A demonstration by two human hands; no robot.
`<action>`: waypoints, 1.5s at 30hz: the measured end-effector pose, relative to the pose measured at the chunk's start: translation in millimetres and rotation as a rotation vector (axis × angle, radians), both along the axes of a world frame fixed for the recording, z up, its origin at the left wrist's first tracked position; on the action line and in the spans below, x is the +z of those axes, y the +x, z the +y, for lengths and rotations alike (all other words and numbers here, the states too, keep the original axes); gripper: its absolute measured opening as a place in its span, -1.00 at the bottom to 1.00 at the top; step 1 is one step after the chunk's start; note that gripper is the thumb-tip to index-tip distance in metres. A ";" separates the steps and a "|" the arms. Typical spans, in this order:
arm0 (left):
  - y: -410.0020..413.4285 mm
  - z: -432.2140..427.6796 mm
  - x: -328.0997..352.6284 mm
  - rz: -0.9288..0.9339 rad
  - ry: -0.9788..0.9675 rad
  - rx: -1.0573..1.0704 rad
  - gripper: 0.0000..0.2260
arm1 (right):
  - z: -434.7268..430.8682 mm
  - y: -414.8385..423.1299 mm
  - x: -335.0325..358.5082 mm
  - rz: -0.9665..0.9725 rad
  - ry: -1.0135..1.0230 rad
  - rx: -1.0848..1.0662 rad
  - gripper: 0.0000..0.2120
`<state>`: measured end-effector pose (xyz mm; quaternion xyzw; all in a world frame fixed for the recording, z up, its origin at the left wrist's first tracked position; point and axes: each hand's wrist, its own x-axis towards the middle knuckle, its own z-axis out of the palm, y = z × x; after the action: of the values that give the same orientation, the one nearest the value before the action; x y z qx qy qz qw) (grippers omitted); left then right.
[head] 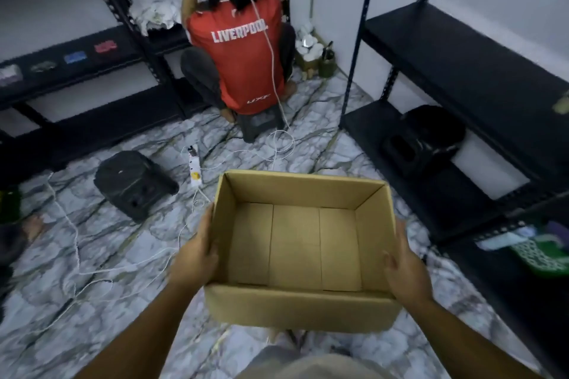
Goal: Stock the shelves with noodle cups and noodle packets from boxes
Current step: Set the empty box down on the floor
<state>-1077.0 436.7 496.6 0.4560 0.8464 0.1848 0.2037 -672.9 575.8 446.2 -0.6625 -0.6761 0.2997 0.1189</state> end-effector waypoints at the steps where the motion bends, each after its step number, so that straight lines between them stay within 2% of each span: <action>1: -6.7 19.2 -0.5 -0.002 0.006 -0.045 -0.21 | -1.1 -0.8 1.3 -0.002 -0.016 -0.046 -0.15; 8: -15.8 140.0 0.0 -0.055 0.026 -0.392 -0.12 | -17.7 11.7 8.6 -0.018 -0.037 -0.368 -0.17; 12: 17.0 199.9 1.6 -0.063 0.004 -0.547 -0.13 | -28.4 33.8 7.8 0.003 0.010 -0.532 -0.16; 17: 69.6 264.6 3.4 -0.167 0.006 -0.717 -0.18 | -27.7 61.0 4.9 -0.011 -0.002 -0.698 -0.15; 21: 107.0 306.4 4.6 -0.090 -0.006 -0.777 -0.14 | -20.4 80.9 3.4 -0.028 -0.054 -0.805 -0.12; 28: 144.7 364.6 11.5 -0.050 -0.076 -0.834 -0.17 | 3.1 97.7 3.3 -0.055 -0.148 -0.851 -0.14; 38: 166.6 461.0 -13.6 -0.163 -0.217 -1.009 -0.10 | 50.6 89.9 -6.8 -0.078 -0.140 -0.885 0.05; 45: 193.1 542.6 -56.4 -0.163 -0.315 -1.131 -0.11 | 92.6 91.1 -21.2 -0.139 -0.200 -0.915 -0.07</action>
<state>-883.9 979.2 440.3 0.7849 0.4707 -0.0458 0.4003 -581.8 668.4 424.9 -0.9192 -0.2887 0.2349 0.1287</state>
